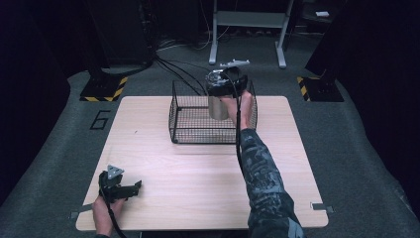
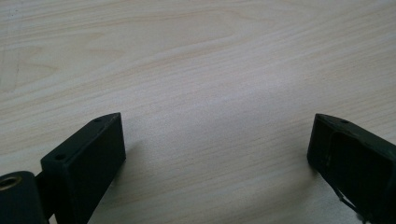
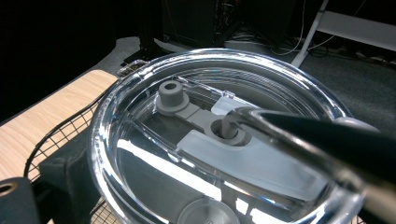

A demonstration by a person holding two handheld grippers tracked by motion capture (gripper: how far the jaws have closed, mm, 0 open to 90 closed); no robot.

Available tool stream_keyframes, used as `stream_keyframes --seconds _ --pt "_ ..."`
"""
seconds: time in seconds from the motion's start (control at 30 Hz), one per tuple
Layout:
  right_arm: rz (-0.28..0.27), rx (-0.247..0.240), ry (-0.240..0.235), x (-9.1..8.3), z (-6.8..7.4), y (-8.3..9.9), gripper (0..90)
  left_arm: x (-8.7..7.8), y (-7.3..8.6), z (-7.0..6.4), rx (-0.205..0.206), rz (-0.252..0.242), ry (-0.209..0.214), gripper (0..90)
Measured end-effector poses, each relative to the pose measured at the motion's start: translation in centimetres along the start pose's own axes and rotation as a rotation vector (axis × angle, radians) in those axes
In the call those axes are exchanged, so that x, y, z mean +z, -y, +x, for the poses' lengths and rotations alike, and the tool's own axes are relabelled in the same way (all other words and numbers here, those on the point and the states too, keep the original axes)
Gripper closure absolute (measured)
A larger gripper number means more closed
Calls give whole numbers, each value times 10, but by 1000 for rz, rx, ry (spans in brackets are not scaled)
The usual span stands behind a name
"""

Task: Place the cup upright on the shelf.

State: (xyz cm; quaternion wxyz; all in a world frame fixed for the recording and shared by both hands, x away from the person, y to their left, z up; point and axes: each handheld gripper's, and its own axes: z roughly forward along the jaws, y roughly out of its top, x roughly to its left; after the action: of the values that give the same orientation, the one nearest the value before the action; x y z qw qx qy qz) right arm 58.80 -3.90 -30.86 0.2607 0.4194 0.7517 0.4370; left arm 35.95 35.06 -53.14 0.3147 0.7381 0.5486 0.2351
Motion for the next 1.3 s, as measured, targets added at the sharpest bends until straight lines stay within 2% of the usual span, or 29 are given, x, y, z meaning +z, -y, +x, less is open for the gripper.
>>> stream_keyframes --seconds 0.27,0.37,0.5,0.67,0.7,0.87,0.93,0.97,1.03,1.07,1.13,1.3 --pt "12 15 8 11 -2 5 35 0 0 0 0 0 0 42" --pt "20 38 12 16 -1 8 35 0 0 0 -2 -1 2 42" --pt "23 27 14 21 -2 11 35 0 0 0 0 0 0 42" --pt "33 49 21 27 0 15 35 0 0 0 1 0 0 42" --pt "32 38 22 29 -1 16 35 0 0 0 0 0 0 42" --pt "42 48 28 36 -1 20 35 0 0 0 0 0 0 42" --pt "47 67 32 39 -1 23 35 0 0 0 0 0 0 42" --pt "50 54 32 40 -2 24 35 0 0 0 1 0 0 43" --pt "53 72 34 44 -2 26 35 0 0 0 0 0 0 42" --pt "54 62 31 45 -3 27 35 0 0 0 0 0 0 42" --pt "60 79 36 47 -3 29 35 0 0 1 9 2 0 42" --pt "66 76 38 53 -3 33 35 0 0 1 9 2 1 42"
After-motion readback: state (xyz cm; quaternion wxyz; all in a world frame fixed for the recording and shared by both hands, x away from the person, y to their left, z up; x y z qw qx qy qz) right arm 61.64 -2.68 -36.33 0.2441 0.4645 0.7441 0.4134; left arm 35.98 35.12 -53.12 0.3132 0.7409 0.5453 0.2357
